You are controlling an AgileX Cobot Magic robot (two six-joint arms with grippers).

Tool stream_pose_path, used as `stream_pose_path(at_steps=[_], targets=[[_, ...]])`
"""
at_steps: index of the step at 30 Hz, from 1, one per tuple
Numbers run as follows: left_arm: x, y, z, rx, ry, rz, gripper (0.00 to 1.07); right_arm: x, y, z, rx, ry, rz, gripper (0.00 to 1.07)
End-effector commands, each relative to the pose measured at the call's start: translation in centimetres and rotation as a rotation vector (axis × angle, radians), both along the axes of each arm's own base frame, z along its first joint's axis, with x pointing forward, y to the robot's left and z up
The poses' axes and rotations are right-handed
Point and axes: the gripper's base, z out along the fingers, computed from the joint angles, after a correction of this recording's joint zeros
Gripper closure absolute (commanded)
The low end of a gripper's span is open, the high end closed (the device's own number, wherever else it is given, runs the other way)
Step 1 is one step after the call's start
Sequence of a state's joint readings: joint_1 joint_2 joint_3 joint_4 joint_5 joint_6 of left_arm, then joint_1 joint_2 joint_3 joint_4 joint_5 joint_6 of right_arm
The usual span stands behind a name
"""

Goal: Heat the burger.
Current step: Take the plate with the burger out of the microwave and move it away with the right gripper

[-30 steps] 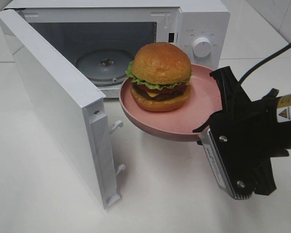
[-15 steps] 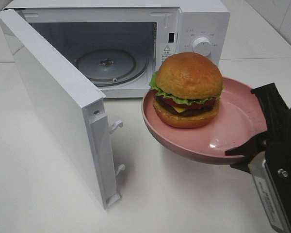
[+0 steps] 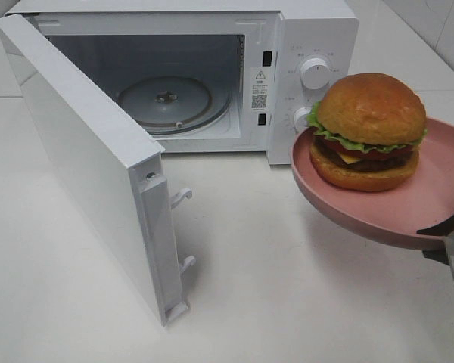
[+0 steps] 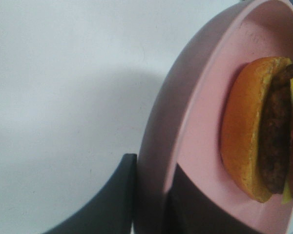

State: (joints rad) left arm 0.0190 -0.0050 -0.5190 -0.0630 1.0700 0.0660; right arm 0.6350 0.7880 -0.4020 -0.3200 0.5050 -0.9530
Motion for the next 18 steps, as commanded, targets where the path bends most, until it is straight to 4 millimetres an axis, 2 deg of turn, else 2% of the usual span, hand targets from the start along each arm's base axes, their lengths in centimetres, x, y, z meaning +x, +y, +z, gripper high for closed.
stream_pose_path(at_steps=[1,12,18], targets=[[0.0,0.0,-0.1,-0.003,-0.002,0.001,0.07,0.4,-0.2,0.8,0.032,-0.072,-0.049,1.07],[0.0,0.0,-0.1,-0.003,-0.002,0.001,0.07,0.8,-2.2,0.8,0.003,-0.084,-0.334,1.07],[0.0,0.0,-0.1,-0.003,-0.002,0.001,0.07,0.9,-3.7,0.9,-0.027,-0.11,-0.554,1.07]])
